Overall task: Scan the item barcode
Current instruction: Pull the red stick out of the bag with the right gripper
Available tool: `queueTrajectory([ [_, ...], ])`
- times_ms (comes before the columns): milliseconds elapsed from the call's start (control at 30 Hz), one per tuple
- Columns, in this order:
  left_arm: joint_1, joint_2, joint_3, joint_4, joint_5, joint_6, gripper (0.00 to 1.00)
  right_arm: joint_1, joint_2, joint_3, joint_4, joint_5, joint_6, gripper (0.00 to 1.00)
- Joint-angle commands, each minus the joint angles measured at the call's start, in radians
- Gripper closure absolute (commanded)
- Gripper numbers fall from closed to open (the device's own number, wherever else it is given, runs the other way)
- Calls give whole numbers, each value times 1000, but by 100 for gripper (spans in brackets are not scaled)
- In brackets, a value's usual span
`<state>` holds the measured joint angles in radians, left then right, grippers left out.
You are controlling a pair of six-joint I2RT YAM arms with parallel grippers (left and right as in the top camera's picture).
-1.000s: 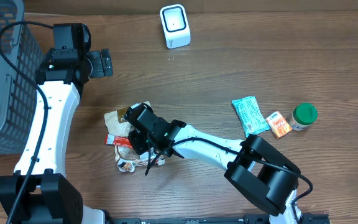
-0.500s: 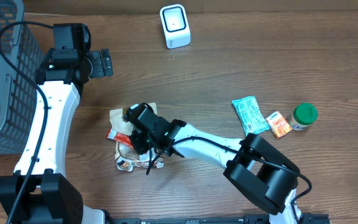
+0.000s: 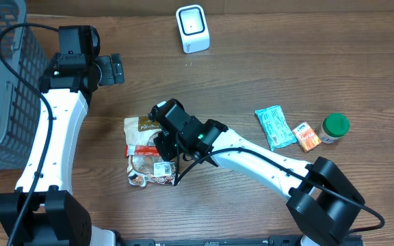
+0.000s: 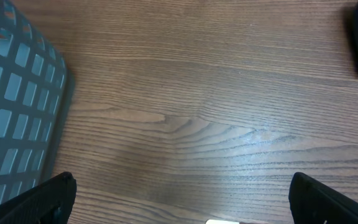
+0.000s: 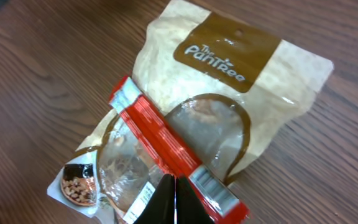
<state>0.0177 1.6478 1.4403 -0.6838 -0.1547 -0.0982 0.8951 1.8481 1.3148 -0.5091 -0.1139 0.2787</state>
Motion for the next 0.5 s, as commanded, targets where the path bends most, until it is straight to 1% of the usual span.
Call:
queueTrajectory([
  [0, 2, 0, 2, 2, -12, -7, 0, -23, -6, 11, 1, 23, 9, 96],
  [67, 2, 0, 2, 2, -12, -7, 0, -36, -6, 11, -11, 23, 8, 94],
  [100, 2, 0, 2, 2, -12, -7, 0, -40, -6, 11, -19, 23, 8, 90],
  [133, 2, 0, 2, 2, -12, -6, 0, -43, -6, 8, -21, 23, 9, 81],
  [167, 2, 0, 2, 2, -12, -7, 0, -47, -6, 0, -20, 23, 14, 62],
  [200, 2, 0, 2, 2, -12, -7, 0, -50, -6, -5, -22, 30, 50, 48],
  [233, 2, 0, 2, 2, -12, -6, 0, -54, -6, -14, -25, 34, 104, 44],
  [300, 2, 0, 2, 2, -12, -6, 0, -59, -6, -30, -28, 32, 170, 45],
  [333, 2, 0, 2, 2, -12, -7, 0, -61, -6, -40, -28, 26, 197, 47],
  [400, 2, 0, 2, 2, -12, -7, 0, -72, -6, -59, -27, -16, 220, 55],
  [467, 2, 0, 2, 2, -12, -6, 0, -80, -6, -73, -24, -89, 222, 58],
])
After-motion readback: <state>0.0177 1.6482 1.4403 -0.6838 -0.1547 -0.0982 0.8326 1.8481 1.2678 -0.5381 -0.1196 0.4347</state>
